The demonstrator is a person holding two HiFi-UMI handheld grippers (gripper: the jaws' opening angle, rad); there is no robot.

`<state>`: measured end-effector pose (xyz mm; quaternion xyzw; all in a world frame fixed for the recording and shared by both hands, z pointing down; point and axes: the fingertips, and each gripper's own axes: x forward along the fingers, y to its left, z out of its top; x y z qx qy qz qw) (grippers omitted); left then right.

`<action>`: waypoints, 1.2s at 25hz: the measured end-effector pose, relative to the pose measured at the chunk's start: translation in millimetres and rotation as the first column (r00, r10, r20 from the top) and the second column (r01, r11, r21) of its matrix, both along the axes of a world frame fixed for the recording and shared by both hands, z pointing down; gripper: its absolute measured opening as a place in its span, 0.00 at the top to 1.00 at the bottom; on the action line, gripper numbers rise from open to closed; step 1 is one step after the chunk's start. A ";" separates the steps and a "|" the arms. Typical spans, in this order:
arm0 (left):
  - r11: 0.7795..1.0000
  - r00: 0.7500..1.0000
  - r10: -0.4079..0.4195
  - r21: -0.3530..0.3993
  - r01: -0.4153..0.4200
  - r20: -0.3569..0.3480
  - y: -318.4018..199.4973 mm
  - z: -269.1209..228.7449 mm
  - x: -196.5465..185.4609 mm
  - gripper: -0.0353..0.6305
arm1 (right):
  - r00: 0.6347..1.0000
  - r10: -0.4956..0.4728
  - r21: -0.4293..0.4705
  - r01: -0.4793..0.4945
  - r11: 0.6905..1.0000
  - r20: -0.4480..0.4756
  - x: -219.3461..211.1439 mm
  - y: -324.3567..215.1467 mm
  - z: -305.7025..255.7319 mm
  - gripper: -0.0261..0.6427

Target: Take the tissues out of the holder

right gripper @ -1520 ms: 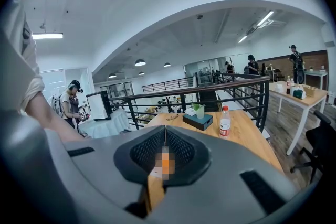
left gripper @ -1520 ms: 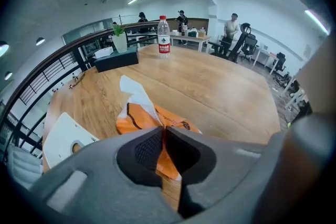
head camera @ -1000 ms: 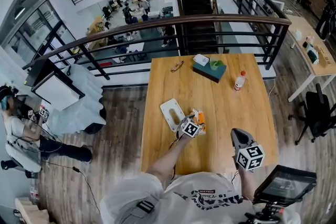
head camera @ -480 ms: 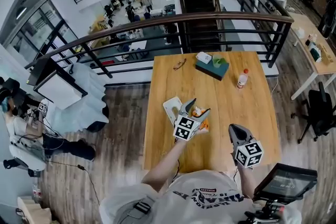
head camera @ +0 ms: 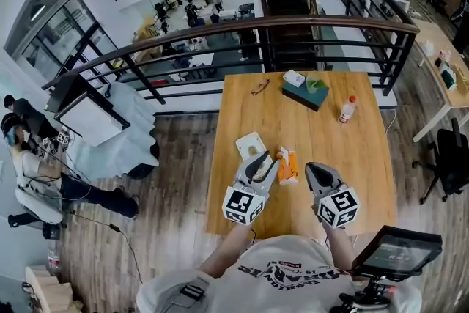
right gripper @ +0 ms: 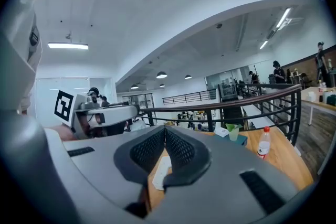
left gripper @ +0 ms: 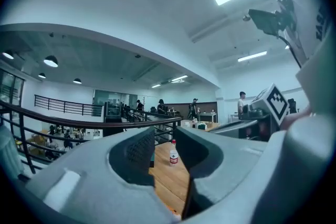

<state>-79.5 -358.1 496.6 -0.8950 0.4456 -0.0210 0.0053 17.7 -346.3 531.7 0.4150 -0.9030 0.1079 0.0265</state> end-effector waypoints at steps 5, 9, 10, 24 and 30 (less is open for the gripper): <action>0.999 0.997 -0.042 0.009 0.043 -0.064 14.5 4.8 -33.0 0.94 | 0.999 -0.046 0.018 0.046 0.999 -0.010 -19.7 0.5 -4.7 0.95; 0.998 0.997 -0.055 0.025 0.057 -0.053 18.6 5.5 -44.9 0.94 | 0.997 -0.049 0.106 0.056 0.993 -0.063 -25.4 9.3 -17.1 0.95; 0.998 0.997 -0.059 0.028 0.060 -0.044 18.9 5.6 -46.0 0.94 | 0.997 -0.054 0.113 0.060 0.992 -0.056 -26.8 10.2 -19.6 0.95; 0.999 0.999 -0.033 0.025 0.034 -0.025 31.4 10.2 -37.2 0.94 | 0.997 -0.074 0.085 0.076 0.994 -0.027 -26.7 10.2 -16.2 0.95; 0.999 0.999 -0.032 0.020 0.032 -0.030 29.8 11.8 -42.7 0.94 | 0.996 -0.086 0.091 0.088 0.992 -0.030 -34.5 8.5 -17.6 0.95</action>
